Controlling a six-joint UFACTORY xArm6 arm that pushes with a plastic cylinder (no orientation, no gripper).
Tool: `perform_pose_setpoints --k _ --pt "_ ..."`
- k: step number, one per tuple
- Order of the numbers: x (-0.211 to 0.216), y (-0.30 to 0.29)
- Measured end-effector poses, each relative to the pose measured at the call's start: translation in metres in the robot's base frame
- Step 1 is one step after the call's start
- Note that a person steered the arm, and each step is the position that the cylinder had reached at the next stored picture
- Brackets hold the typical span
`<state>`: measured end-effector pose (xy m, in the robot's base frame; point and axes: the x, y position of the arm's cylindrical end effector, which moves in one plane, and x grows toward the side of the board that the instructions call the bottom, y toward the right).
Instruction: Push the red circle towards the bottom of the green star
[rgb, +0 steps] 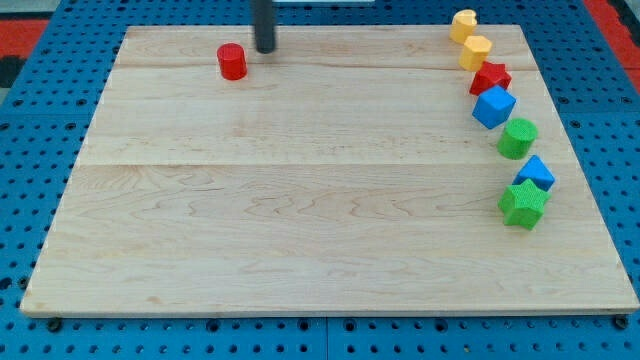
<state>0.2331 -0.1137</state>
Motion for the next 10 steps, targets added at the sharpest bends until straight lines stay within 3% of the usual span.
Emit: perform_pose_setpoints --k 1,2,3,5,6,7,10 --pt "0.000 -0.013" --pt "0.062 -0.017" --pt "0.140 0.015" --pt "0.159 -0.014" --pt "0.203 -0.003" --pt "0.234 0.056" --pt "0.217 0.127"
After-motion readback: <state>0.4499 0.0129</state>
